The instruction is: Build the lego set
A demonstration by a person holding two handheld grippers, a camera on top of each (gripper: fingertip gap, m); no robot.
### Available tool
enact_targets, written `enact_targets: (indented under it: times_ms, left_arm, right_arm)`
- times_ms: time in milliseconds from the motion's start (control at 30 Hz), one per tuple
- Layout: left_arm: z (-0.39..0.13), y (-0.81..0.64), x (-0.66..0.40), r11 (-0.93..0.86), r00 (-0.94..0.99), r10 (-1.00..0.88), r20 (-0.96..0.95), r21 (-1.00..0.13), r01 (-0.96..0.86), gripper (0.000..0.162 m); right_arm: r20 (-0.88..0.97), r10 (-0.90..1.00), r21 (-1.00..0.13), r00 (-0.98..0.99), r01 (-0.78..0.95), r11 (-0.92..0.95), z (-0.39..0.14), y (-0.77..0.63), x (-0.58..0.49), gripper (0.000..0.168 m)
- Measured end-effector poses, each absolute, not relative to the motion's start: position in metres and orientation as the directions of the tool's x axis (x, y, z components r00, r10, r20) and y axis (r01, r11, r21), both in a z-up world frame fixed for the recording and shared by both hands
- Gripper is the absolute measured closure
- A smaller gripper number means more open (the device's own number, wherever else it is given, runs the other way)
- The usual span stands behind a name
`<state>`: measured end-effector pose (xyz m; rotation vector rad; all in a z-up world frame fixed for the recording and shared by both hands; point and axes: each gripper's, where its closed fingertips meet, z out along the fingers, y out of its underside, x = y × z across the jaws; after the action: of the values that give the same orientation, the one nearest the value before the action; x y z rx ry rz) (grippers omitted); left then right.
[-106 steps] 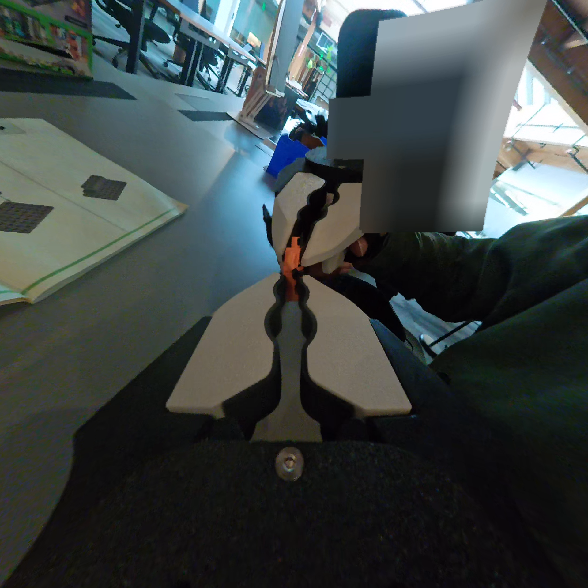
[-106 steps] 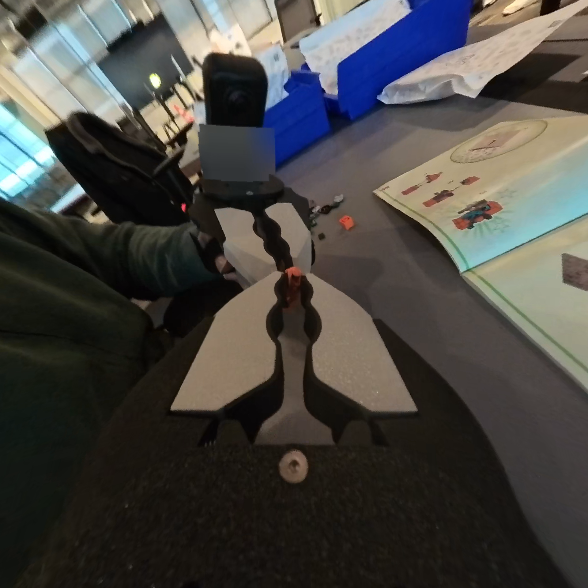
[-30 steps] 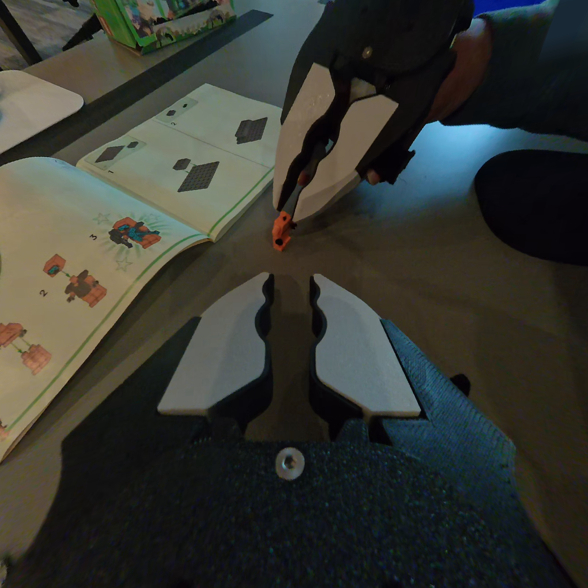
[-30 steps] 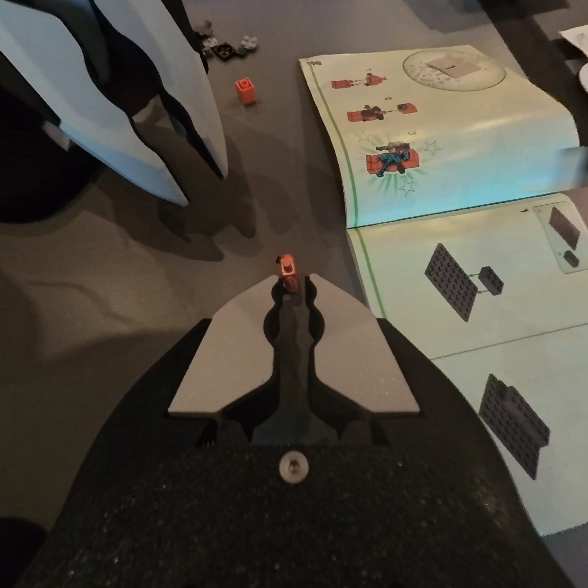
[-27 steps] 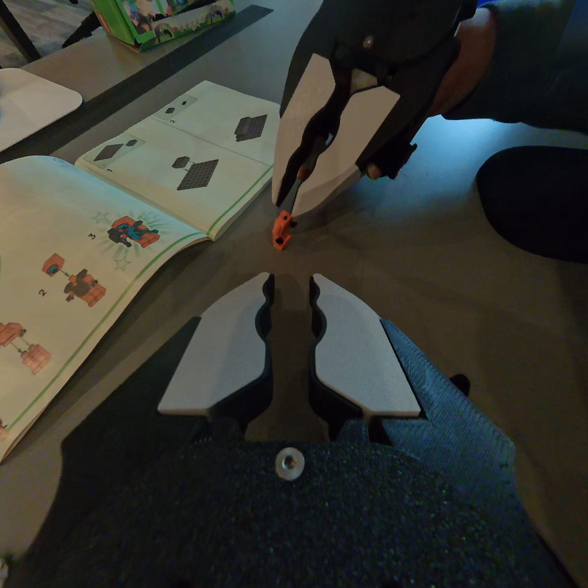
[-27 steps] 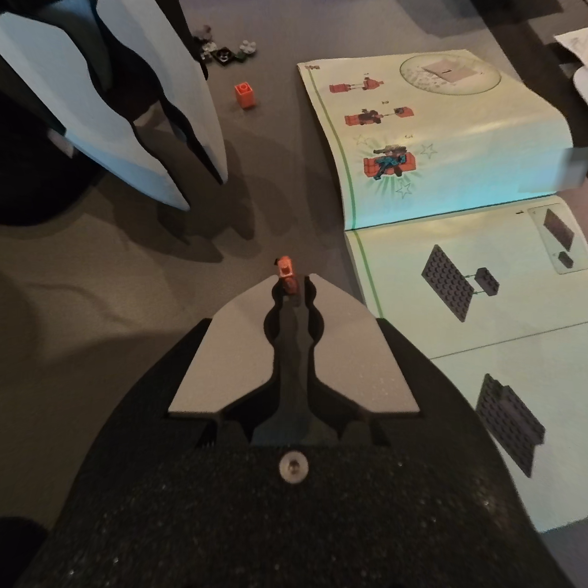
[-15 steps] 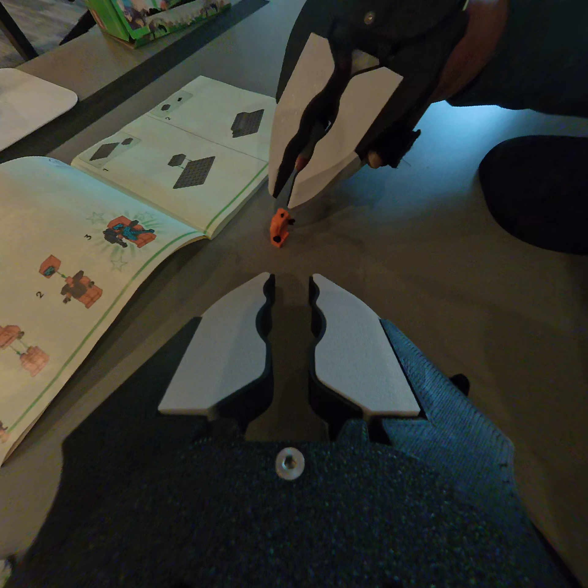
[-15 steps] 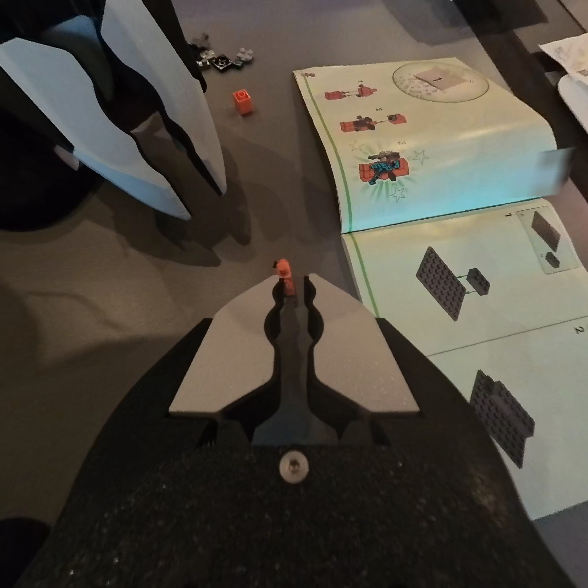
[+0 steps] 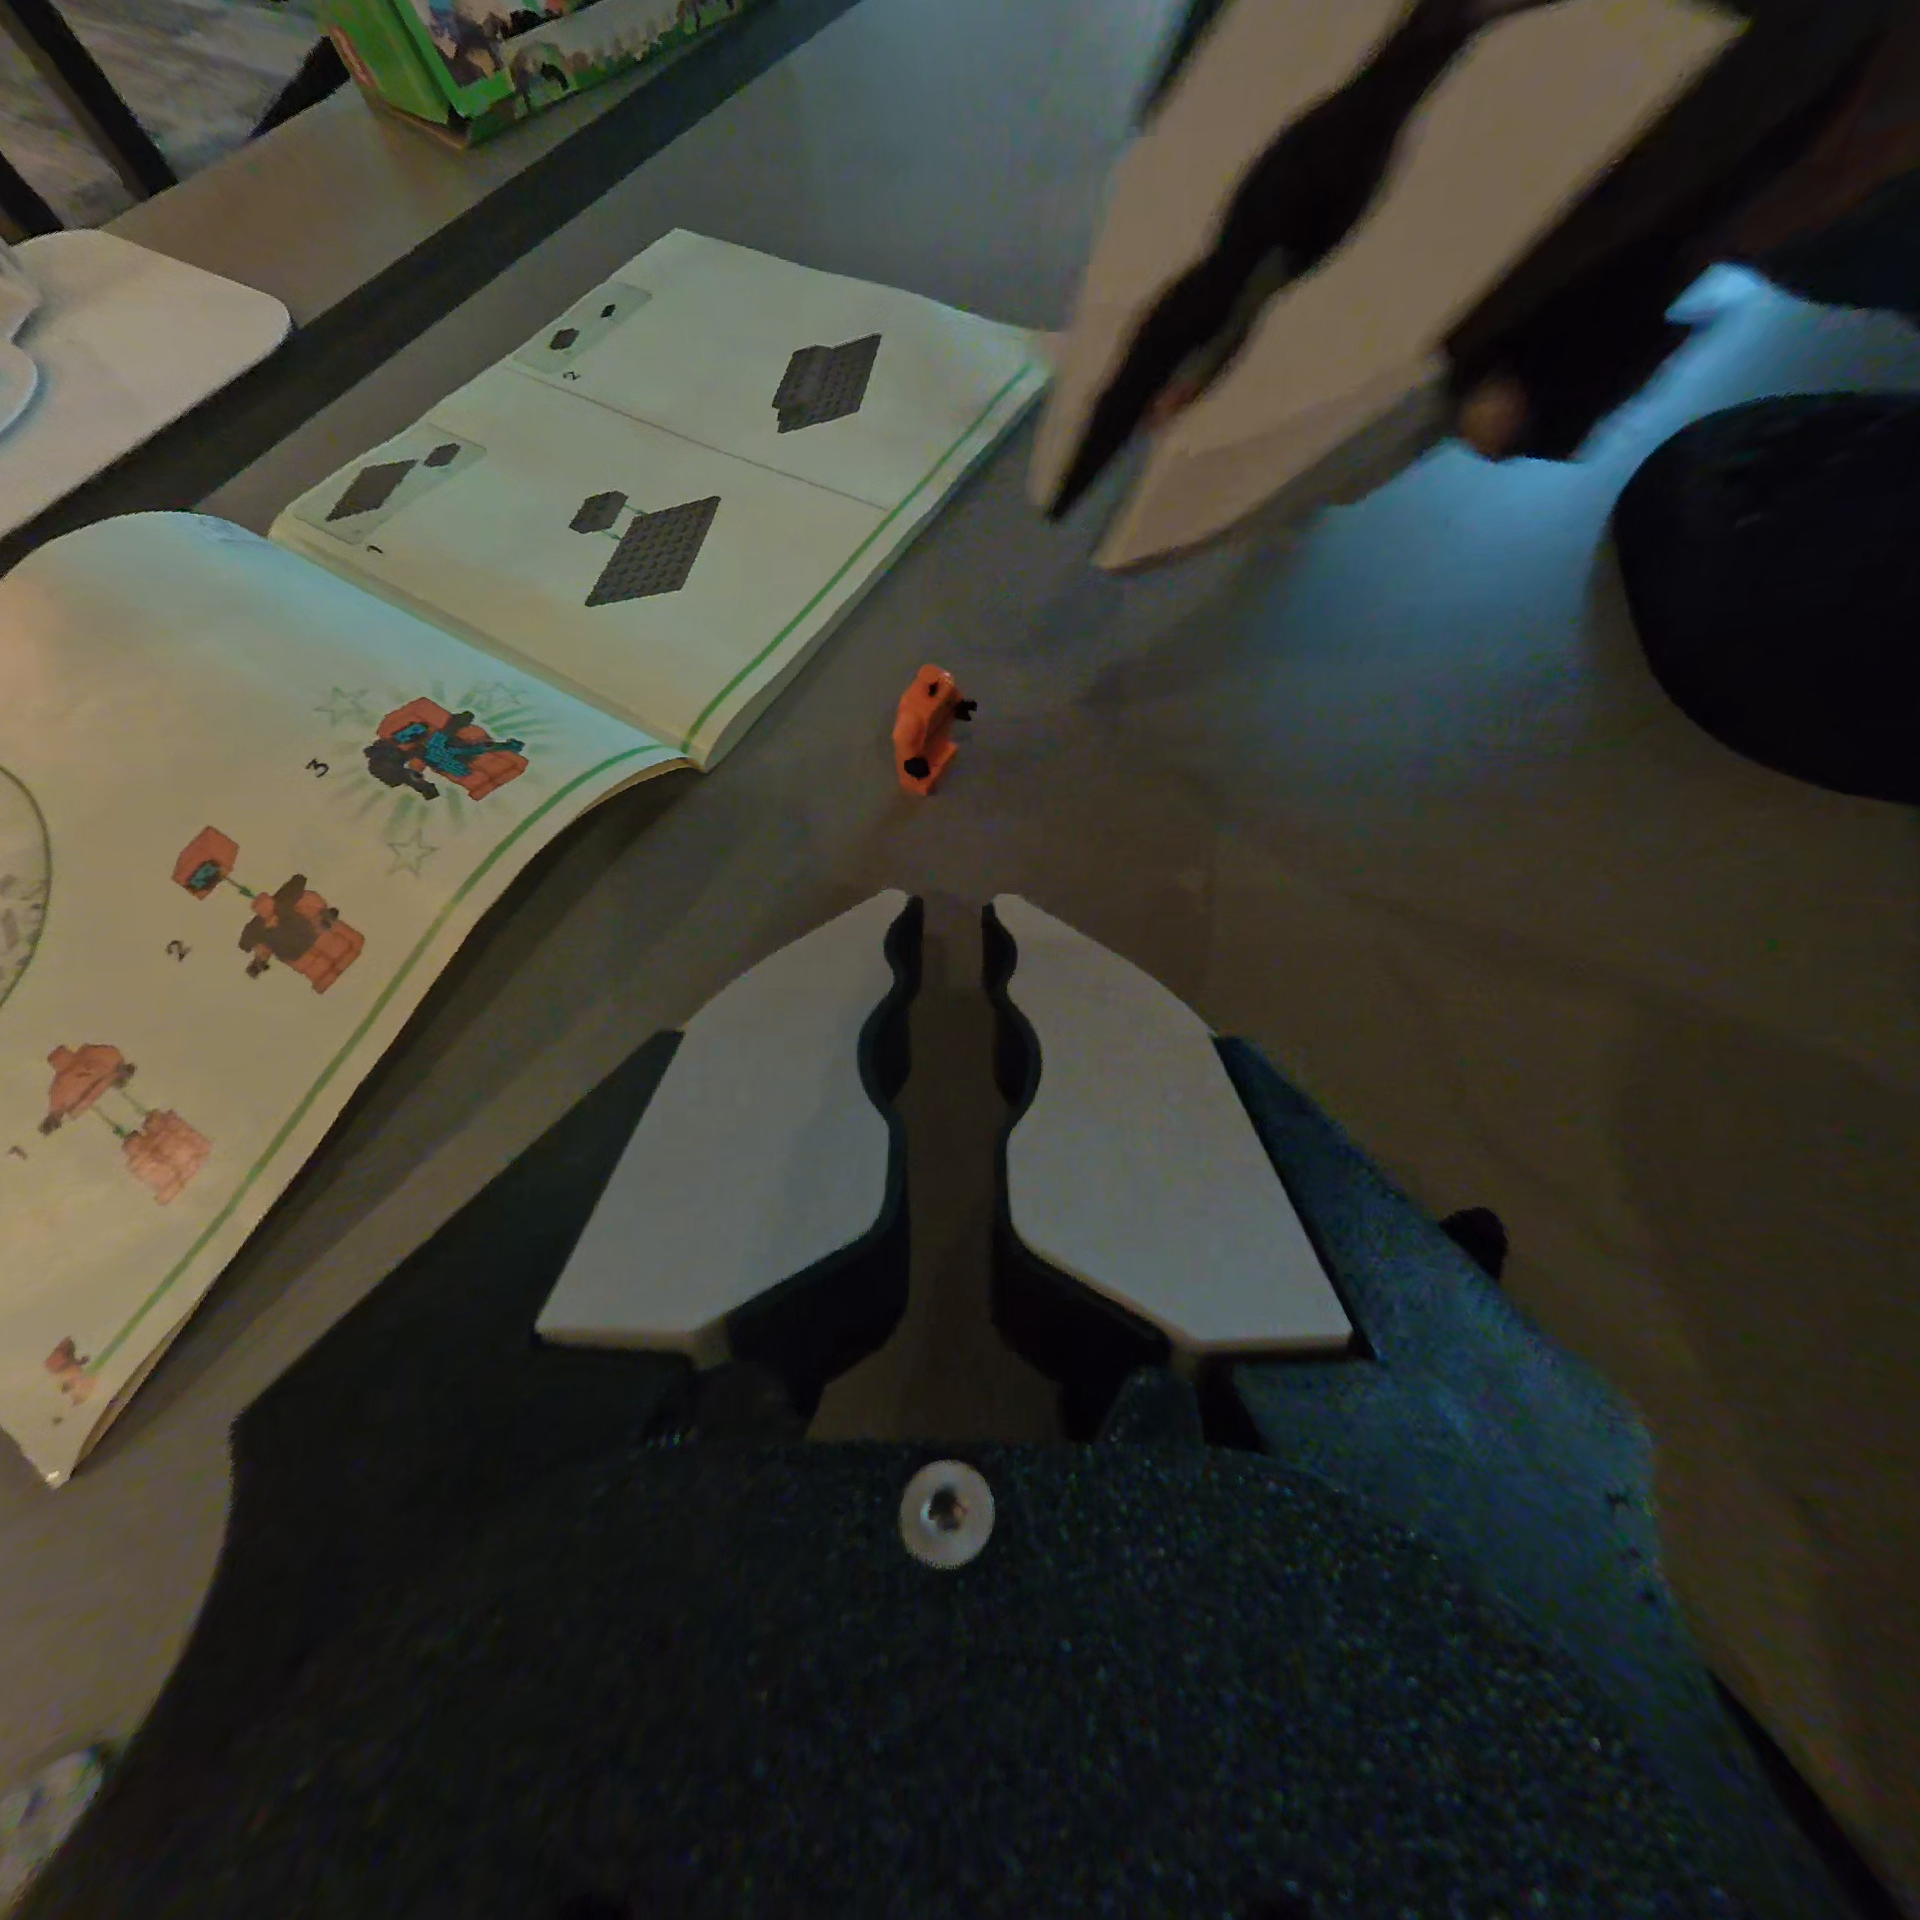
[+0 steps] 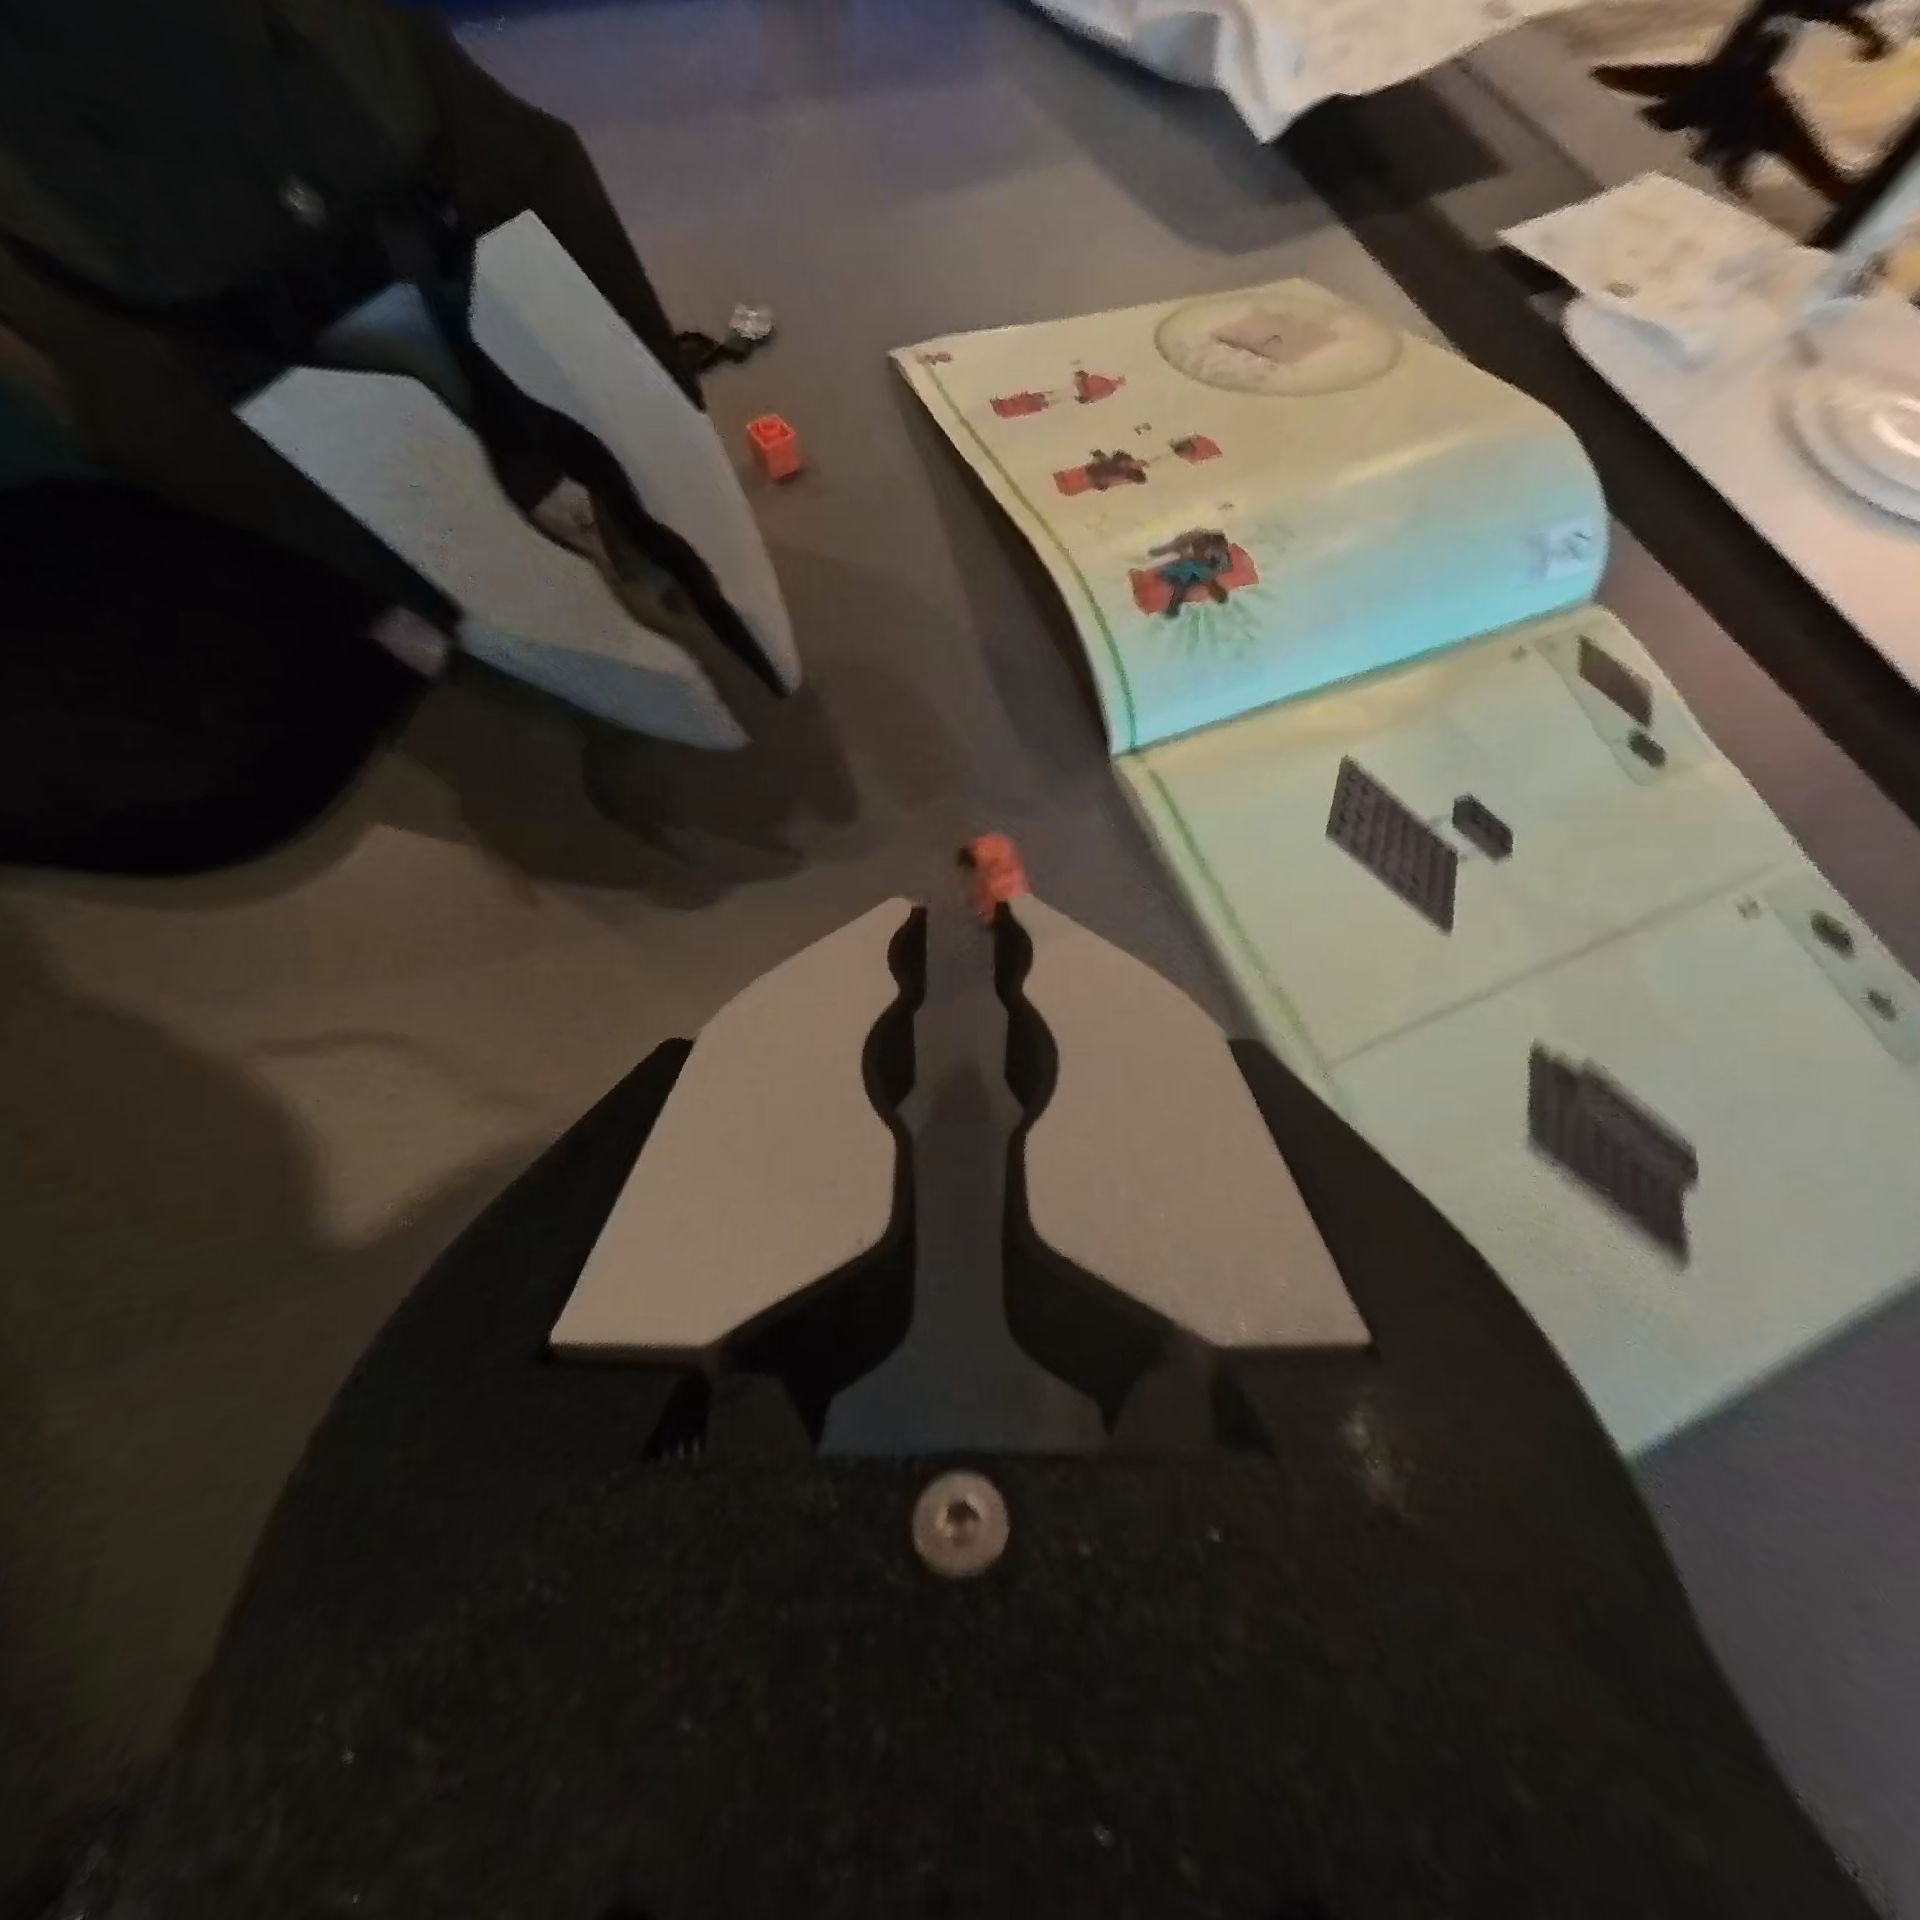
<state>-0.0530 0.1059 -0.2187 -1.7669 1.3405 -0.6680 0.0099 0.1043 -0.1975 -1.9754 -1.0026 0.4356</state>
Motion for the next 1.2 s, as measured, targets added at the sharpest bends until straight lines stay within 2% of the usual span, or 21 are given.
enact_targets:
  times_ms: [133,200,333,467,933,1200]
  left_arm:
    - [-0.217,0.103,-0.052,-0.122,0.318,-0.946,-0.066,-0.835,-0.536,0.161]
    - [-0.216,0.099,-0.051,-0.13,0.338,-0.938,-0.074,-0.829,-0.544,0.162]
    - [-0.212,0.093,-0.054,-0.123,0.379,-0.917,-0.124,-0.815,-0.566,0.162]
    - [-0.209,0.081,-0.059,-0.166,0.417,-0.904,-0.095,-0.821,-0.547,0.162]
    - [-0.209,0.078,-0.139,-0.305,0.675,-0.731,-0.1,-0.837,-0.455,0.162]
    - [-0.209,0.089,-0.175,-0.352,0.737,-0.675,-0.033,-0.863,-0.362,0.162]
  right_arm:
    - [0.066,0.691,-0.819,0.72,0.434,-0.374,-0.201,0.078,0.011,0.163]
    - [0.056,0.629,-0.816,0.775,0.399,-0.418,-0.204,0.069,0.014,0.168]
    - [0.008,0.556,-0.812,0.831,0.33,-0.482,-0.215,0.054,0.016,0.168]
    - [0.035,0.499,-0.814,0.866,0.315,-0.489,-0.221,0.052,0.023,0.168]
    - [0.101,0.455,-0.828,0.885,0.329,-0.455,-0.217,0.053,0.026,0.168]
    - [0.075,0.469,-0.845,0.88,0.306,-0.438,-0.214,0.051,0.024,0.168]
